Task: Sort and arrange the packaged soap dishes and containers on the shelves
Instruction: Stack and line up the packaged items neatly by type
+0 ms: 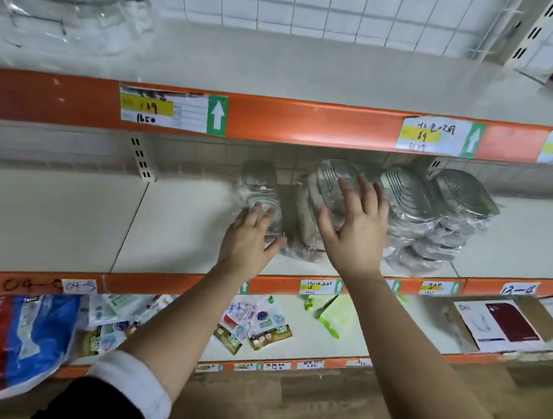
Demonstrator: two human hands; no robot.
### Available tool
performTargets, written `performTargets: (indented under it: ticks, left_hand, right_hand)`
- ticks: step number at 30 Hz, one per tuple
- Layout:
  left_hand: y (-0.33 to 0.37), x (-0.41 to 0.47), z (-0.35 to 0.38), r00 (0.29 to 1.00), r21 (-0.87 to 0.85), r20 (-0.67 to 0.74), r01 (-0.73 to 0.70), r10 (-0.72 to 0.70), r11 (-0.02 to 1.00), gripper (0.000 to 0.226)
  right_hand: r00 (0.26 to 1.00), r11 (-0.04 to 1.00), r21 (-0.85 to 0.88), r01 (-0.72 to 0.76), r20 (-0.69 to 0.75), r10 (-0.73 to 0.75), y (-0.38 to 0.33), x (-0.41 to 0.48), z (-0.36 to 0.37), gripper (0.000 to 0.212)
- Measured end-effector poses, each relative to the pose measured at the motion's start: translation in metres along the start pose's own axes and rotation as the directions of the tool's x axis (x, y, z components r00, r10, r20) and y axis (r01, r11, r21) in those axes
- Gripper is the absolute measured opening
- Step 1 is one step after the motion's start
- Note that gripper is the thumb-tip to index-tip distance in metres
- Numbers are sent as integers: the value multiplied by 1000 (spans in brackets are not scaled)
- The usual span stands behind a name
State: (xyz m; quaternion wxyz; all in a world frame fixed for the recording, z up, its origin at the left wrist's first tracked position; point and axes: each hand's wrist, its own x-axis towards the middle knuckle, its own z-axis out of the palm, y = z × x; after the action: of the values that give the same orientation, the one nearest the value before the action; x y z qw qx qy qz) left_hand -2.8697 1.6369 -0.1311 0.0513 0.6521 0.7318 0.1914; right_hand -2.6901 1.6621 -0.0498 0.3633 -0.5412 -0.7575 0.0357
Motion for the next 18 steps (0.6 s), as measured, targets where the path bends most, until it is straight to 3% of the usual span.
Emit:
performTargets:
  ticks: [3, 9, 18]
  left_hand:
    - [-1, 9, 18, 996, 34, 43, 77, -78, 996, 71]
    - [3, 17, 31, 986, 18, -105, 130, -127, 991, 48]
    - [0, -11, 10, 971, -51, -239, 8, -20, 999, 30]
  right_hand:
    - [1000, 1000, -15, -8, -16, 8, 5, 4, 9, 52]
    - [998, 999, -16, -45, -41, 44, 16, 14, 22, 37]
    - [996, 998, 48, 26, -90, -22, 18, -6, 9, 28]
